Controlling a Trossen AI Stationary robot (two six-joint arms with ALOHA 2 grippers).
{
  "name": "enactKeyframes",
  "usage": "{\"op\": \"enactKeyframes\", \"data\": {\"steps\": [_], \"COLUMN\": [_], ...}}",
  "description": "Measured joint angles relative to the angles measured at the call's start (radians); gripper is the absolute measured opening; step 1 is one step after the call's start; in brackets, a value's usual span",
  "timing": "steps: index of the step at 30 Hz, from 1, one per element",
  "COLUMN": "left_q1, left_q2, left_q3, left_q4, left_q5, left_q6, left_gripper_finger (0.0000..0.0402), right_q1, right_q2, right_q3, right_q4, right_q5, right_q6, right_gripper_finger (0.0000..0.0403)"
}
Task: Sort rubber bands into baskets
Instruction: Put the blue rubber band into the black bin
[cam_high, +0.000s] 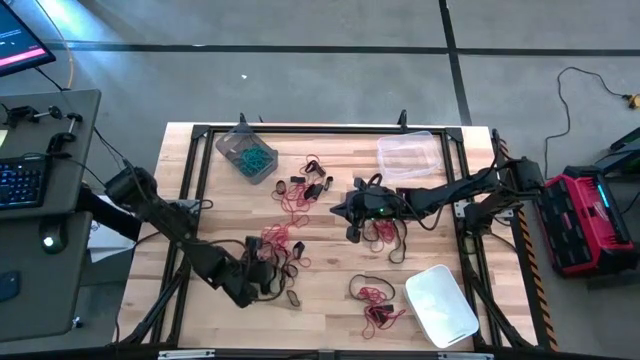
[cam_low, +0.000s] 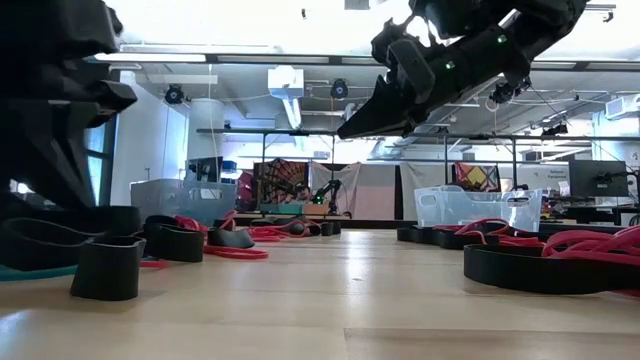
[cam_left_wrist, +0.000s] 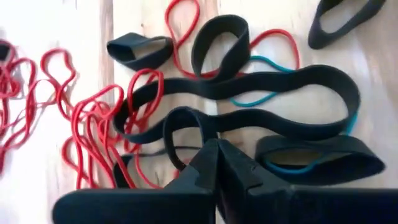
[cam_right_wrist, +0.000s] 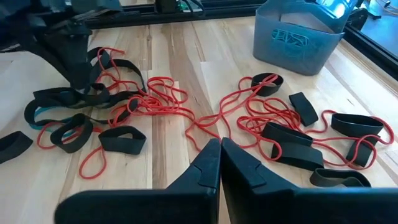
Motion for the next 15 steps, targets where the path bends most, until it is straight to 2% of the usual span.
{"op": "enactKeyframes", "data": {"steps": [6, 11, 15], "left_q1": [0.006, 0.004, 0.002], "left_q2": [-0.017, -0.038, -0.035], "left_q3": [-0.001, 0.0, 0.0], "left_q4": [0.041, 0.165, 0.246], "left_q5": [0.097, 0.222, 0.275], "left_q6": [0.098, 0.098, 0.115], "left_gripper_finger": [0.0, 0.001, 0.0024], "right_q1": [0.0, 0.0, 0.0], "right_q2": [0.0, 0.0, 0.0], "right_q3": [0.0, 0.0, 0.0], "right_q4": [0.0, 0.0, 0.0], "right_q5": [0.0, -0.001, -0.001], "right_q6": [0.0, 0.0, 0.0], "right_gripper_finger": [0.0, 0.0, 0.0]}}
